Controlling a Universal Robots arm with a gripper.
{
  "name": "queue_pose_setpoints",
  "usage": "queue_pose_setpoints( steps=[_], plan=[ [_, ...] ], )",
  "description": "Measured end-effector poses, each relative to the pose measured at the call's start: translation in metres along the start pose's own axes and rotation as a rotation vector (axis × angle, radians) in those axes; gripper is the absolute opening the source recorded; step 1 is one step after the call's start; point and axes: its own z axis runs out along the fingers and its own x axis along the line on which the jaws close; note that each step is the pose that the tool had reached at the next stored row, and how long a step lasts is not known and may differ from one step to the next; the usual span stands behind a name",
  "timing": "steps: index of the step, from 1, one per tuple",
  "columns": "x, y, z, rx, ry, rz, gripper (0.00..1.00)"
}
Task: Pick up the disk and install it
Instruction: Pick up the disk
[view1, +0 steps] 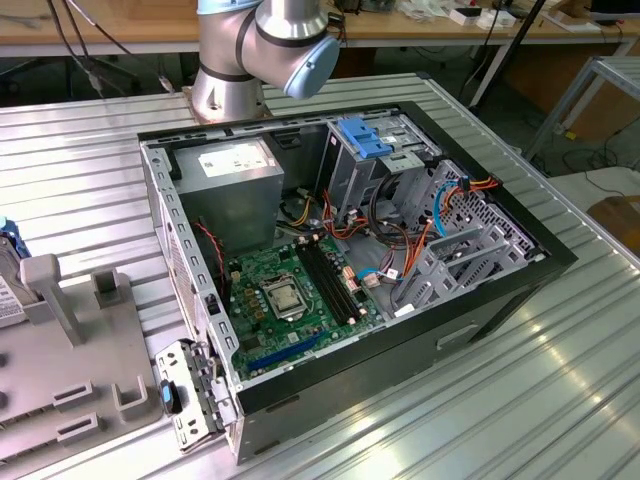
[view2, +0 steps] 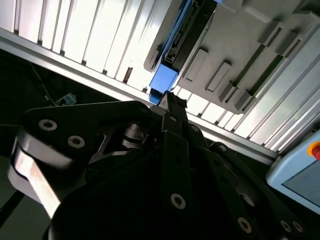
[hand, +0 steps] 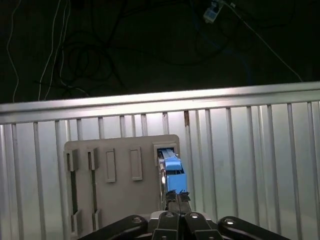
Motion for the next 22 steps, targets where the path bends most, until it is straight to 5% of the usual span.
queue_pose_setpoints(
  steps=[3,7,14,18,22],
  plan=[
    [0.0002,0.0,0.0021,-0.0003,0.0018,-0.014,0.11],
    [0.0004,0.0,0.0041,0.0008,0.0167,-0.017,0.11],
    [0.0006,-0.0013,0.0088,0.0041,0.0345,-0.044,0.48],
    [0.0004,-0.0014,0.013,0.0056,0.0371,-0.074,0.6],
    [0.0005,-0.0014,0.0173,0.0099,0.0375,-0.107,0.6]
  ],
)
